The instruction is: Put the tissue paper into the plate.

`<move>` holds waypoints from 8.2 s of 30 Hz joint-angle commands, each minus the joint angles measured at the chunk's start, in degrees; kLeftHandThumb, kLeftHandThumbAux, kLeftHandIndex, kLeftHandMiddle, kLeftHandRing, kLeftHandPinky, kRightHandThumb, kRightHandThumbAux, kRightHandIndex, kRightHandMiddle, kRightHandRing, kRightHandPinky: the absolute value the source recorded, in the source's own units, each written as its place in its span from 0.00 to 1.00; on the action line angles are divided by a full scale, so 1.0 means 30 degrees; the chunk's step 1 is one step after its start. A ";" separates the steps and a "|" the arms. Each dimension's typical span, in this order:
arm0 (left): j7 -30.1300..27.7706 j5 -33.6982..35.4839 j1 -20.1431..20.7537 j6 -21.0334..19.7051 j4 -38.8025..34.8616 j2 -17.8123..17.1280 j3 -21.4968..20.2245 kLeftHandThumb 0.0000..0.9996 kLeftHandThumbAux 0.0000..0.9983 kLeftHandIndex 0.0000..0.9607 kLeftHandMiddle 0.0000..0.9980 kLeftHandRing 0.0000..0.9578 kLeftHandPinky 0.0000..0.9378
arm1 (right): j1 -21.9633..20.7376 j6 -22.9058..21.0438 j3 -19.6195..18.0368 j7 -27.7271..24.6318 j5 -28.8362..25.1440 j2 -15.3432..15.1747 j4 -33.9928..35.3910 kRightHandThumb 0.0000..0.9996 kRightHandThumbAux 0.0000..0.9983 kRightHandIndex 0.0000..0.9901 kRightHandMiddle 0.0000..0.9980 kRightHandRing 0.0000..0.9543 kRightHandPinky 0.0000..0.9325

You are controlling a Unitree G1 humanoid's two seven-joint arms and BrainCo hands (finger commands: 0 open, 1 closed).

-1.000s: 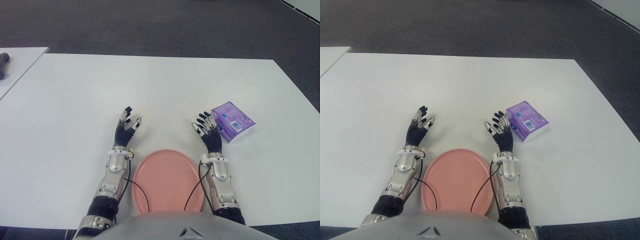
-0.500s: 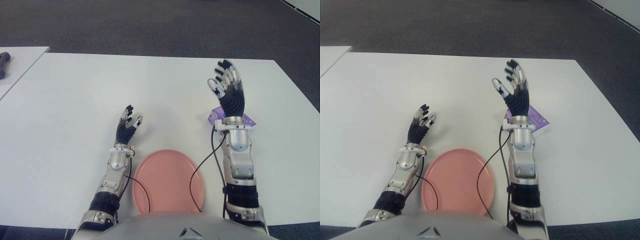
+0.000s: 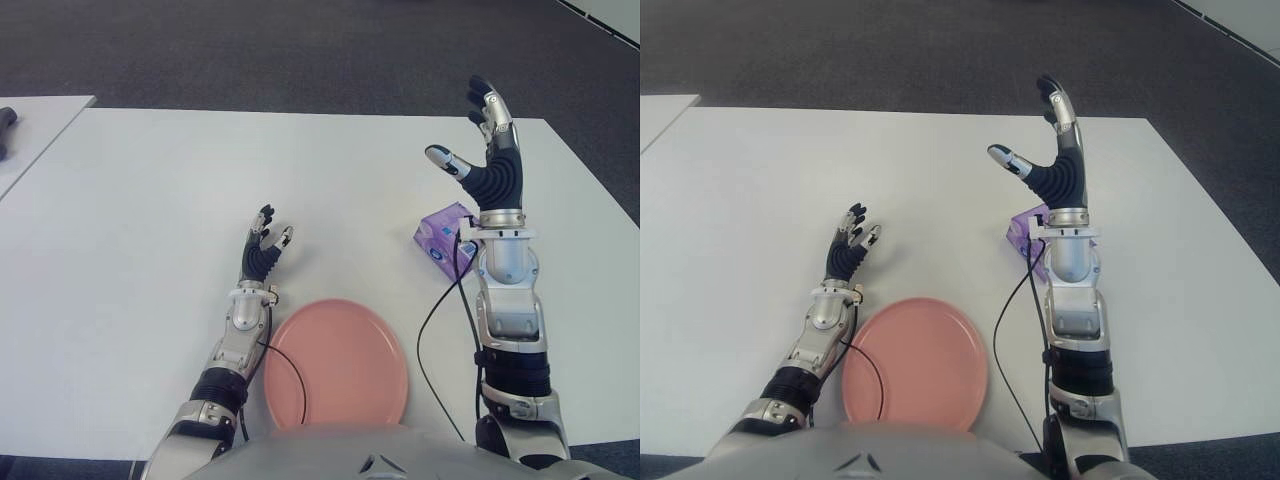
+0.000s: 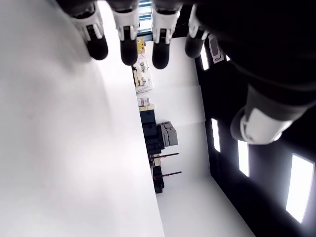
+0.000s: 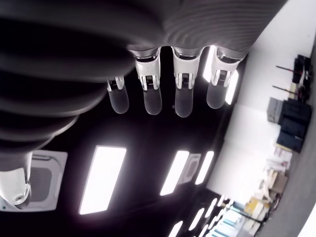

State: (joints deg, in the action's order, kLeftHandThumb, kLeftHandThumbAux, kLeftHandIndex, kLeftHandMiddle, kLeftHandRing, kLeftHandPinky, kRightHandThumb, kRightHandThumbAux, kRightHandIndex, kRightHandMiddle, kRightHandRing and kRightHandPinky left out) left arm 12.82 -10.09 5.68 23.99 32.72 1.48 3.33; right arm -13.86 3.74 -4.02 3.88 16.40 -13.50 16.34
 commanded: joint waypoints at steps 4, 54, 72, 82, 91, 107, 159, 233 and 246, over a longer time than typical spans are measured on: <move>0.0119 -0.0114 -0.0556 -0.0403 0.0866 0.0255 0.0115 0.19 0.57 0.09 0.12 0.11 0.14 | -0.0750 -0.0647 -0.0105 -0.0235 0.0816 -0.0855 -0.0381 0.42 0.50 0.11 0.07 0.06 0.08; -0.0091 -0.0094 -0.0356 -0.0591 0.0465 0.0366 0.0164 0.17 0.54 0.09 0.12 0.10 0.11 | -0.0210 -1.0375 0.3533 -1.2682 0.8869 -0.8843 0.2061 0.39 0.09 0.00 0.00 0.00 0.00; -0.0259 0.0234 -0.0534 -0.1598 -0.0775 0.0547 0.0088 0.22 0.57 0.09 0.12 0.11 0.13 | 0.1502 -0.6525 0.4763 -0.9363 0.9264 -0.9270 -0.3016 0.26 0.11 0.00 0.00 0.00 0.00; -0.0257 0.0194 -0.0751 -0.1902 -0.1344 0.0549 0.0158 0.22 0.56 0.09 0.11 0.11 0.13 | 0.0995 -0.5882 0.5924 -0.7636 1.0062 -0.8619 -0.5923 0.28 0.11 0.00 0.00 0.00 0.00; -0.0155 0.0065 -0.0884 -0.2041 -0.1574 0.0501 0.0184 0.20 0.56 0.09 0.11 0.11 0.13 | 0.0543 -0.5399 0.6307 -0.6092 1.0280 -0.8522 -0.7788 0.30 0.12 0.00 0.00 0.00 0.00; -0.0334 0.0182 -0.1058 -0.2175 -0.1835 0.0407 0.0136 0.20 0.56 0.09 0.12 0.11 0.13 | 0.0416 -0.5509 0.7220 -0.5282 1.1116 -0.8388 -0.8868 0.30 0.13 0.00 0.00 0.00 0.00; -0.0544 0.0450 -0.1161 -0.2036 -0.2033 0.0047 -0.0185 0.22 0.59 0.11 0.14 0.13 0.15 | 0.5205 -0.6165 1.0180 -0.1736 1.6937 -0.7804 -0.6662 0.30 0.40 0.00 0.00 0.00 0.00; -0.0446 0.0864 -0.1430 -0.1618 -0.2392 -0.0008 -0.0810 0.29 0.63 0.13 0.15 0.14 0.16 | 0.3442 0.1660 0.8523 0.7765 0.9233 -0.3246 -1.2557 1.00 0.66 0.80 0.48 0.53 0.47; -0.0330 0.0729 -0.1401 -0.1660 -0.2356 -0.0043 -0.0809 0.28 0.63 0.14 0.16 0.14 0.15 | 0.3336 0.2023 0.8462 0.8948 0.9616 -0.3046 -1.2756 1.00 0.64 0.82 0.46 0.52 0.82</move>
State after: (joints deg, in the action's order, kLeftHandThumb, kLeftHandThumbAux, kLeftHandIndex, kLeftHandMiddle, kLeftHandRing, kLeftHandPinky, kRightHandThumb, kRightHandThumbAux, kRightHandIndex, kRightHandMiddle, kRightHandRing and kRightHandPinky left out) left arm 11.95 -7.69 2.17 19.65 24.82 1.80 1.05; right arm -6.99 9.71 19.59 31.92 45.02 -23.53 -18.92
